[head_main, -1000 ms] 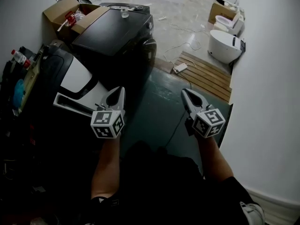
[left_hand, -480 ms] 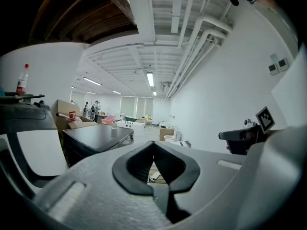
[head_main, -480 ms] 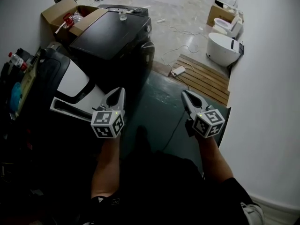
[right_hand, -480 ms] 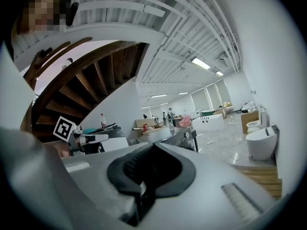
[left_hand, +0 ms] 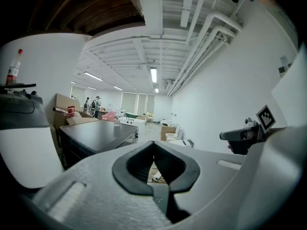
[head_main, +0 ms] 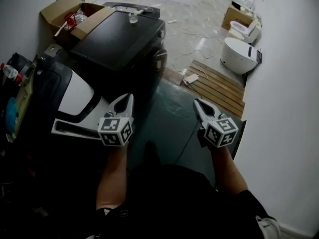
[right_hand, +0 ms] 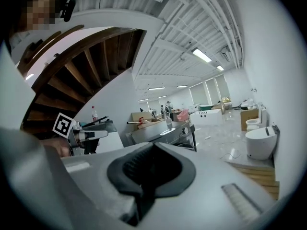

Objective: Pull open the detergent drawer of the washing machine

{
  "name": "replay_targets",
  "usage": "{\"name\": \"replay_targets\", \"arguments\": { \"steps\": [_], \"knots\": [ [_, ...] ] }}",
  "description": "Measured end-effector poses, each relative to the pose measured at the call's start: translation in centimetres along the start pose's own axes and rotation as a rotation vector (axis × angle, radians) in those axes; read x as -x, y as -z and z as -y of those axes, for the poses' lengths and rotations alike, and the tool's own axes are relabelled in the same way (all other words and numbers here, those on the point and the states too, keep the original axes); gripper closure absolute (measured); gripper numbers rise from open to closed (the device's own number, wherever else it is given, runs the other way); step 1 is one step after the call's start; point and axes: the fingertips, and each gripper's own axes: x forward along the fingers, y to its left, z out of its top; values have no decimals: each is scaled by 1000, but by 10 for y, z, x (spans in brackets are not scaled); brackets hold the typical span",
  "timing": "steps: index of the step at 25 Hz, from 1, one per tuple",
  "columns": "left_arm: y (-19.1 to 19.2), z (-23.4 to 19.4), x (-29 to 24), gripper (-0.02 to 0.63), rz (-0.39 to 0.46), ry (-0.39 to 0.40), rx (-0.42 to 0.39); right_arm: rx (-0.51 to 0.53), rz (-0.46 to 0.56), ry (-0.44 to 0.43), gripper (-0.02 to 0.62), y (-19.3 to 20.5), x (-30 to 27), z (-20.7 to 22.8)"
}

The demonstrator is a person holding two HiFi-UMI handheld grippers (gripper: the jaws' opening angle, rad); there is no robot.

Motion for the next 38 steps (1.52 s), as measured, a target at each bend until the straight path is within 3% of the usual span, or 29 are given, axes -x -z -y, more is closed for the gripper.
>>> {"name": "replay_targets", "arguments": {
  "steps": [8,13,20,30,38],
  "knots": [
    [-11,-75,-77,603,-24,24,22,27,-57,-8,592,-15,-109,15],
    [-19,-122,-107,603,-27,46,35,-19,-60,-6,592,-32,-172,2],
    [-34,-174,-129,603,-11,55,44,17,-74,-17,592,-39,-230,-16],
    [-46,-188,-159,603,-13,63,53,12,-67,-40,592,-57,-266,-3],
    [-59,-193,-217,603,-13,12,73,-23,-67,-91,592,-74,-308,51]
  ]
}}
